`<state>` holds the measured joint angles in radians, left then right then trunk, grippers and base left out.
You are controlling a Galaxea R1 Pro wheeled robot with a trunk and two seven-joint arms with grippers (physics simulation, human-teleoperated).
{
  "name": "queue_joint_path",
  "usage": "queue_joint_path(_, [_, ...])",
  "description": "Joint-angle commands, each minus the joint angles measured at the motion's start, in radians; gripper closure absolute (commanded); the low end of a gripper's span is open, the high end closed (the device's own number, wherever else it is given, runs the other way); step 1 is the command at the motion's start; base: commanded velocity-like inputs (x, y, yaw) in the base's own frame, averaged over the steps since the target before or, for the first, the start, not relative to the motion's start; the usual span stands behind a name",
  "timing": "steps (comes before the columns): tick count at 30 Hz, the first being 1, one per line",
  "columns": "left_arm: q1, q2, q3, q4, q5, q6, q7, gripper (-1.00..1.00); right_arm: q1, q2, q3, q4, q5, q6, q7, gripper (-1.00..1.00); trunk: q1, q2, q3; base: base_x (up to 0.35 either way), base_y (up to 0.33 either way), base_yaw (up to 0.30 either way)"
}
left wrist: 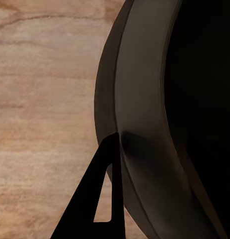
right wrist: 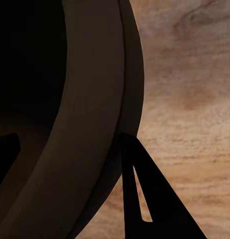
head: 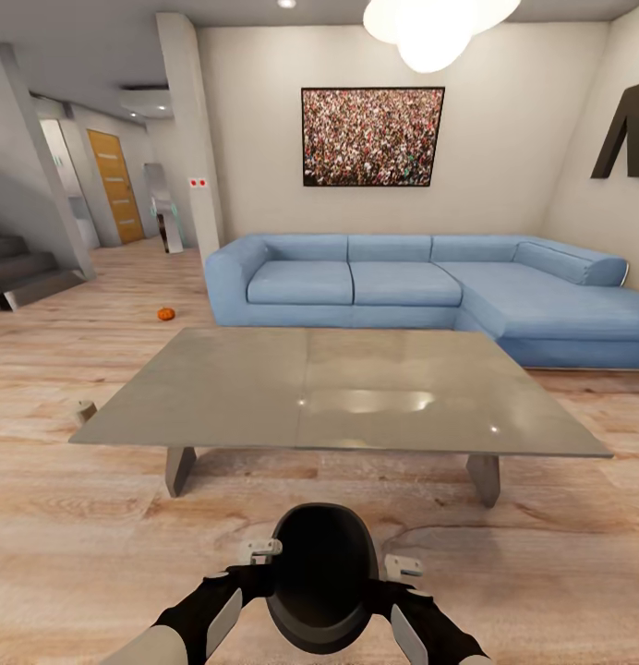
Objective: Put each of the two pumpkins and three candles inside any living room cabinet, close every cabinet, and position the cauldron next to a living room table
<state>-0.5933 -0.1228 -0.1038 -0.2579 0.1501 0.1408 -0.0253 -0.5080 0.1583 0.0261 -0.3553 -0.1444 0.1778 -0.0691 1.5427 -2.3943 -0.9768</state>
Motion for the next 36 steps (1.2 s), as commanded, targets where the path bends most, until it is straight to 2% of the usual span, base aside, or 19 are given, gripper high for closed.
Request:
queue_joint_path(1, [0.0, 0.0, -0.02, -0.006, 0.016, 0.002, 0.001, 1.0, 0.0, 0.012, 0.003, -0.001, -0.03, 0.005, 0.011, 1.0, 0.004, -0.008, -0.004, 0.0, 0.0, 0.0])
queue_joint_path(5, [0.0, 0.0, -0.02, -0.005, 0.016, 0.002, 0.001, 1.0, 0.0, 0.012, 0.003, -0.001, -0.03, 0.005, 0.011, 1.0, 0.019, -0.036, -0.016, 0.0, 0.0, 0.0])
queue_joint_path(14, [0.0, 0.0, -0.02, -0.005, 0.016, 0.003, 0.0, 1.0, 0.0, 0.012, 0.003, -0.001, -0.03, 0.005, 0.011, 1.0, 0.019, -0.036, -0.016, 0.024, 0.0, 0.0])
queue_joint_path(29, [0.0, 0.0, -0.02, -0.004, 0.016, 0.003, 0.001, 1.0, 0.0, 0.012, 0.003, -0.001, -0.03, 0.005, 0.011, 1.0, 0.019, -0.036, -0.016, 0.292, 0.0, 0.0])
queue_joint_path(36, [0.0, 0.0, -0.02, -0.004, 0.016, 0.002, 0.001, 1.0, -0.001, 0.012, 0.003, 0.0, -0.03, 0.006, 0.011, 1.0, 0.019, -0.036, -0.016, 0.136, 0.0, 0.0])
